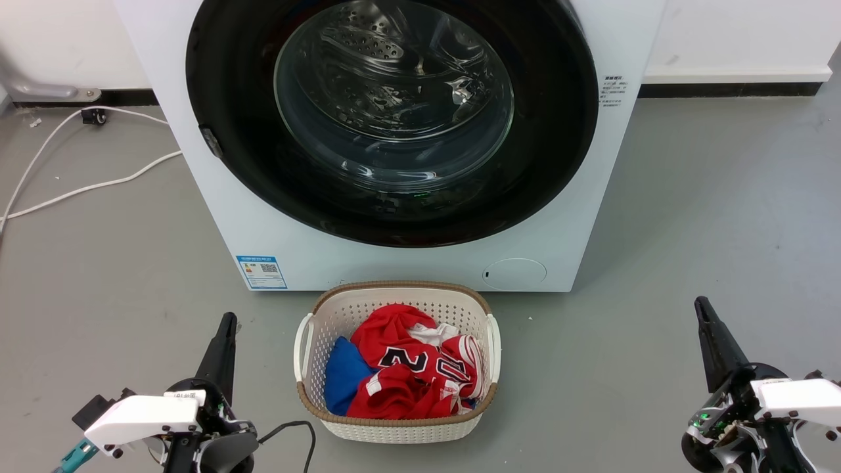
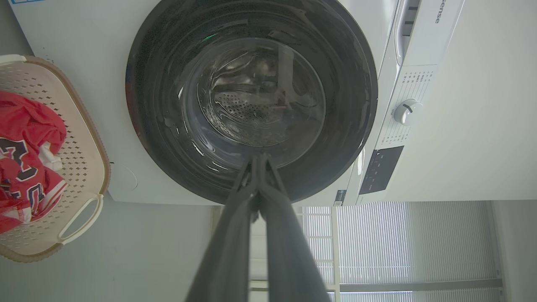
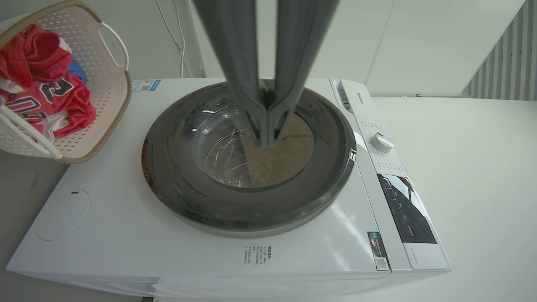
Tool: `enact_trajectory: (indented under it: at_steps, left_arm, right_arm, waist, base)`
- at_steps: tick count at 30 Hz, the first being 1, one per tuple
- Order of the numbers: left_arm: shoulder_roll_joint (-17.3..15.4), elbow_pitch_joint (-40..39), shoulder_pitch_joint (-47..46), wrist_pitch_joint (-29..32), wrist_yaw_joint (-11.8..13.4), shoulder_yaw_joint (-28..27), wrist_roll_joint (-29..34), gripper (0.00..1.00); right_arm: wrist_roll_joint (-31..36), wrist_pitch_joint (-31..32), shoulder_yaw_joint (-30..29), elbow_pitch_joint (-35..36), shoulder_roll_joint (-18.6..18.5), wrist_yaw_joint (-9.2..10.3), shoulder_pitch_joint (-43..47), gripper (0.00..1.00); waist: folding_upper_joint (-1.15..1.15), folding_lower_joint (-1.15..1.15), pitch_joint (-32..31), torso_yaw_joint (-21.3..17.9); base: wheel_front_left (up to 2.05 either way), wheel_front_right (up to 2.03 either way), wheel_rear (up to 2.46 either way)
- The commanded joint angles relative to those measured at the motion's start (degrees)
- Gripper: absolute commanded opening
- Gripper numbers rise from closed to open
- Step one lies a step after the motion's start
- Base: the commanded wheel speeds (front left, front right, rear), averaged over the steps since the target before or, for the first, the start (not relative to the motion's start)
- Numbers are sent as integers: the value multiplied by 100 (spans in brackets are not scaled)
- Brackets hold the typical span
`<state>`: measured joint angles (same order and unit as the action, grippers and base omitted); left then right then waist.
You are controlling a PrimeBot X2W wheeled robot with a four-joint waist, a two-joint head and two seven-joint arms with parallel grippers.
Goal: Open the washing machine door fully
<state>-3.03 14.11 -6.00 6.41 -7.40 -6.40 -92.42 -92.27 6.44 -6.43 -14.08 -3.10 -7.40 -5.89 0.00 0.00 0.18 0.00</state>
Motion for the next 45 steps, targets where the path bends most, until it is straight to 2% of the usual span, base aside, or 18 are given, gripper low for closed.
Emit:
enact_trajectory:
  at_steps: [1,24,25,38,45]
  left_arm:
    - [11,1,-45,20,-17,-25,32,0]
    - [14,1,-46,21,-17,-27,32,0]
    - [1,-1,0,4,0,-3,7,100]
    - [7,-122,15,-306,-1,354,119,100]
    - [7,-310,9,-490,-2,463,695,100]
  right_arm:
    - [12,12,-7,-4,26,-17,-71,0]
    - [17,12,-10,-5,28,-17,-71,0]
    - [1,5,-4,1,3,0,0,100]
    - [186,-276,162,117,-28,0,133,100]
    - [752,-486,292,153,-135,-1,149,100]
  waist:
    - [0,0,0,0]
    - [0,0,0,0]
    - [0,0,0,0]
    - [0,0,2,0]
    - [0,0,-1,7]
  base:
    - [0,0,0]
    - [0,0,0]
    - [0,0,0]
    - [0,0,0]
    - [0,0,0]
